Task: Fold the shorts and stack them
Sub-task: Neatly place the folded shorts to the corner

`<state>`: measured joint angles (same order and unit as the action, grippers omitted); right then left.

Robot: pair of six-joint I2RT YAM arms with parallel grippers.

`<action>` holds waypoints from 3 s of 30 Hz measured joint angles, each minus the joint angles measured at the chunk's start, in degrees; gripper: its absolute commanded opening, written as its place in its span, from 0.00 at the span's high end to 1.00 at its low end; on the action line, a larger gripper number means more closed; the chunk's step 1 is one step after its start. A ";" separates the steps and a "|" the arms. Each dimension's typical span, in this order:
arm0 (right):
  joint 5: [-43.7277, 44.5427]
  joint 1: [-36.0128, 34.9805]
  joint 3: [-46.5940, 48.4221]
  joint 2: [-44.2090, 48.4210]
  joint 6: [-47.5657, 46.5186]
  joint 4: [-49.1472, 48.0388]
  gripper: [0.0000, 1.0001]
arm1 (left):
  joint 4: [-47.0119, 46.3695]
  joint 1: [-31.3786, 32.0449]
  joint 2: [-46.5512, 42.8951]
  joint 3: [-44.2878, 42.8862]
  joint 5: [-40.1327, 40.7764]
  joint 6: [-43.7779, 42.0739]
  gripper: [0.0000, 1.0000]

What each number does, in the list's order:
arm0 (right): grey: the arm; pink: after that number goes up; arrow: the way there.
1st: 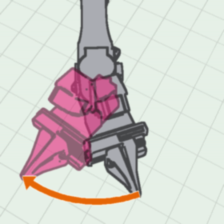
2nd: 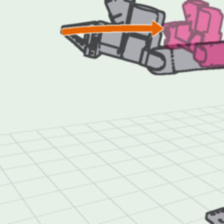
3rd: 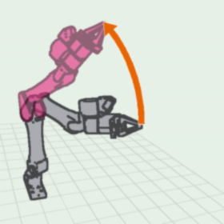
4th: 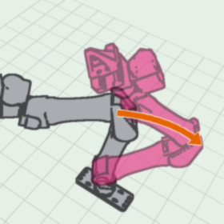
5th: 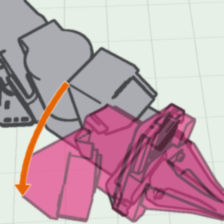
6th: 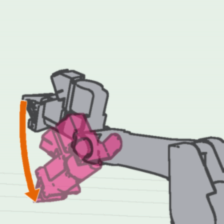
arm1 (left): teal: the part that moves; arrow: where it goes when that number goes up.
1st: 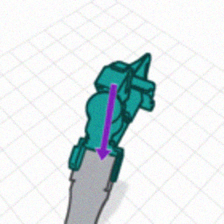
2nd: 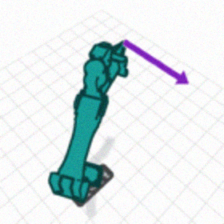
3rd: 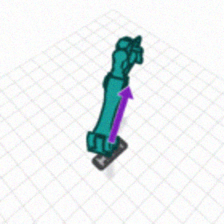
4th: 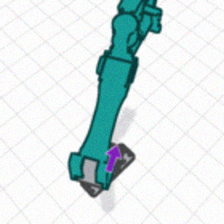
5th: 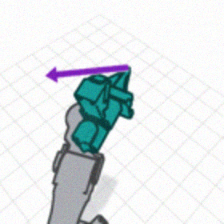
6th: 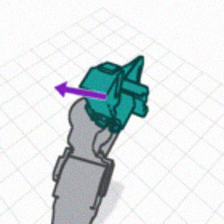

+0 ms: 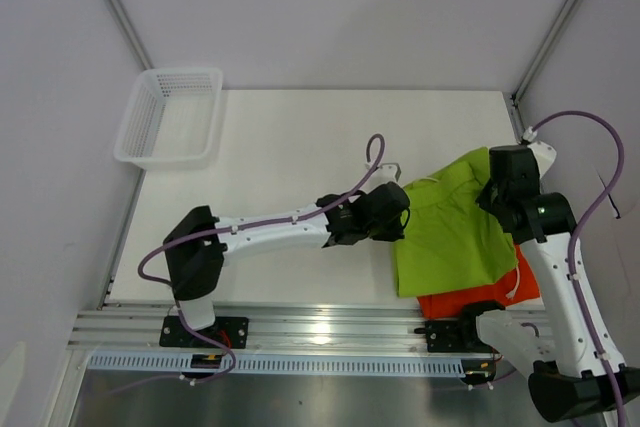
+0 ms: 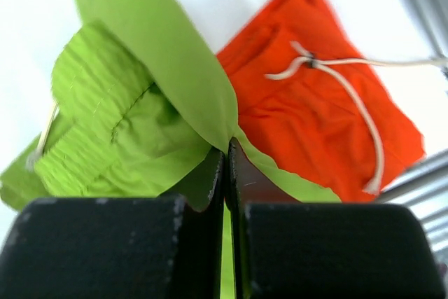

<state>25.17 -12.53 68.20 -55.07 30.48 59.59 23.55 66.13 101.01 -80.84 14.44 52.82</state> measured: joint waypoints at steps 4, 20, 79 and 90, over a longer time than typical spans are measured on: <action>0.83 5.92 -3.96 2.75 -0.04 -0.74 1.00 | -1.60 3.13 3.54 -2.47 0.76 1.25 1.00; -3.43 22.71 -14.73 7.37 -0.46 -5.09 1.00 | -4.74 7.72 14.21 -7.91 2.01 2.32 1.00; -32.41 15.61 -19.85 6.08 -5.42 -36.35 0.01 | -1.70 -15.43 -30.99 26.58 7.91 -7.58 0.05; -20.06 -19.93 -30.21 2.47 -14.62 -56.26 0.01 | -1.99 -23.78 -56.04 43.98 11.04 -13.88 0.02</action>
<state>5.10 -32.47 38.00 -52.60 15.86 3.33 21.56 42.35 44.97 -36.86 25.47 38.94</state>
